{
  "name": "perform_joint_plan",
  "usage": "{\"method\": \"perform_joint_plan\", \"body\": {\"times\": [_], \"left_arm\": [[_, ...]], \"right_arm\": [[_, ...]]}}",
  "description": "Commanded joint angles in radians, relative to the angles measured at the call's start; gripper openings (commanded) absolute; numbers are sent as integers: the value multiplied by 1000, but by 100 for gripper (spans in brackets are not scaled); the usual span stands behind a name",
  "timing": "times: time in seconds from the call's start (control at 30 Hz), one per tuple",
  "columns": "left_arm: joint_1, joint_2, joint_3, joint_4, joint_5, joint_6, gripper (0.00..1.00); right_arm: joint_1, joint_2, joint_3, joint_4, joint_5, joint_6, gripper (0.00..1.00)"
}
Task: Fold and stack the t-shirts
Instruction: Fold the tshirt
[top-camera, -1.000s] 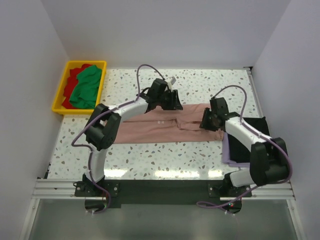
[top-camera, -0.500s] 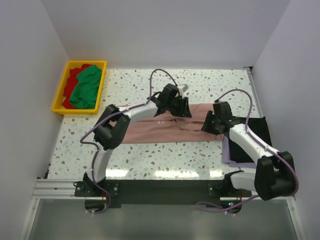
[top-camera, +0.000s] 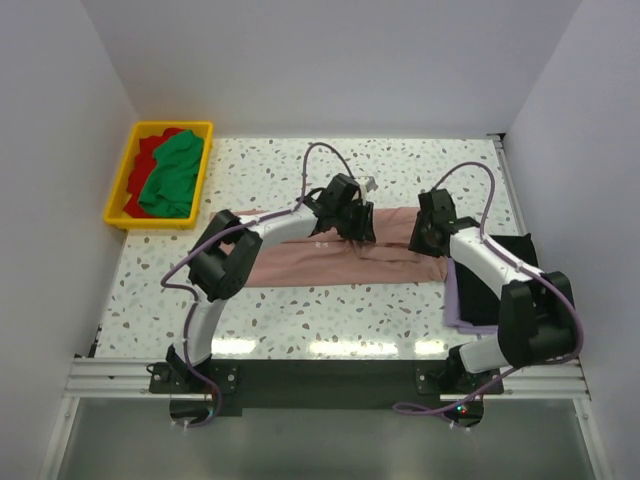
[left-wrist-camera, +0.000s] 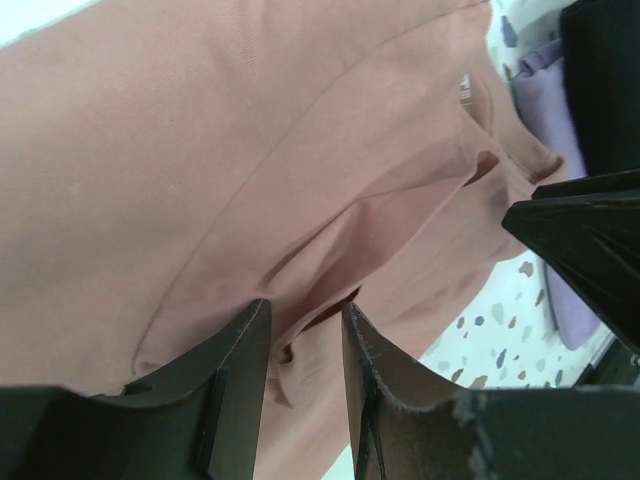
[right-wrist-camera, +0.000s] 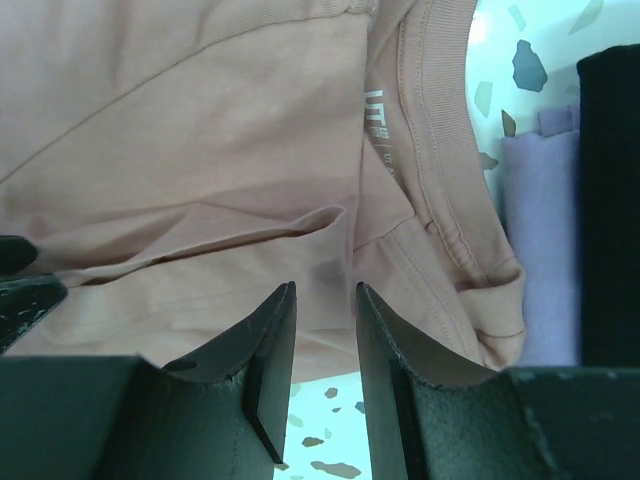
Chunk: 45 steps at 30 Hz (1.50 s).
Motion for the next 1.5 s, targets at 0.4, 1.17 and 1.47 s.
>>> {"method": "perform_joint_plan", "body": {"times": [0.4, 1.17, 1.47], "left_arm": [[-16, -71, -11, -74, -119, 67, 39], [-25, -160, -80, -46, -92, 56, 4], [-30, -146, -87, -34, -95, 50, 33]], "right_arm": [[1, 97, 86, 29, 56, -5, 35], [1, -76, -9, 9, 61, 16, 0], [1, -167, -109, 51, 1, 41, 1]]}}
